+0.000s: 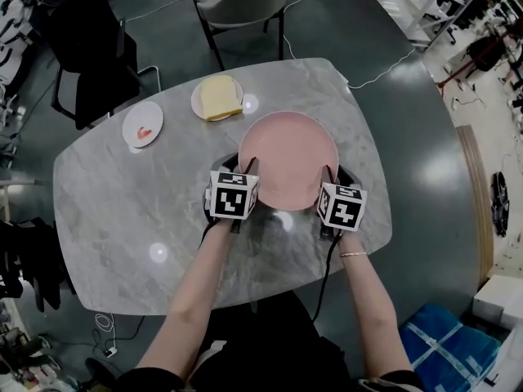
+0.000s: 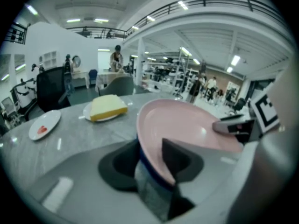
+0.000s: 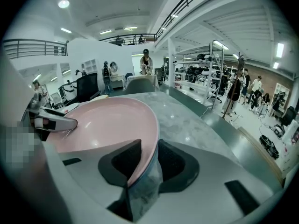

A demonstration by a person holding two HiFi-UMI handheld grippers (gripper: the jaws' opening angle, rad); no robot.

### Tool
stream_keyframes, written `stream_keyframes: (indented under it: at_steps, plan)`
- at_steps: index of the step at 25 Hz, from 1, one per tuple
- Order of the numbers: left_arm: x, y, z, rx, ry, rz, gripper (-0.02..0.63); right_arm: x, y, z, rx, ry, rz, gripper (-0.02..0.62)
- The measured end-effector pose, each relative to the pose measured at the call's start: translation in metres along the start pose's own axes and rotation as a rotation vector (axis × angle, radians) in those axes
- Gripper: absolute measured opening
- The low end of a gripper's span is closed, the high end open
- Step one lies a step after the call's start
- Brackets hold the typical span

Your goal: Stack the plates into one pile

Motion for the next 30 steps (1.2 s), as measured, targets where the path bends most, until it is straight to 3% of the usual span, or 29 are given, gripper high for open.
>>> stream_keyframes:
  at_steps: [4,6,12,20,30]
  plan:
    - [0.002,-0.001,-0.001,-0.003,0.004,0.031,0.161,-0.001,-0.001,0.001,-0.011,-0.014,-0.001,0.106]
    - [-0.001,-0.001,-0.003,-0.019,0.008,0.031,0.208,-0.003,-0.001,0.002,-0.019,-0.023,0.003,0.106]
    - [-0.01,0.005,0.002,-0.041,-0.038,0.05,0.204,-0.011,-0.005,0.005,-0.001,-0.057,0.019,0.104]
    - [-0.049,0.008,0.019,-0.073,-0.212,0.078,0.119,-0.046,0.005,0.024,0.0,-0.203,0.068,0.092]
    - [-0.102,0.004,0.032,-0.041,-0.378,0.073,0.055,-0.105,0.026,0.04,-0.016,-0.398,0.083,0.038]
Point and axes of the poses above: the fingertips, and each gripper's own axes: x forward along the fingers, y to its left, z out of its top, the point moved 7 cm from there along -x, backward along the fingers
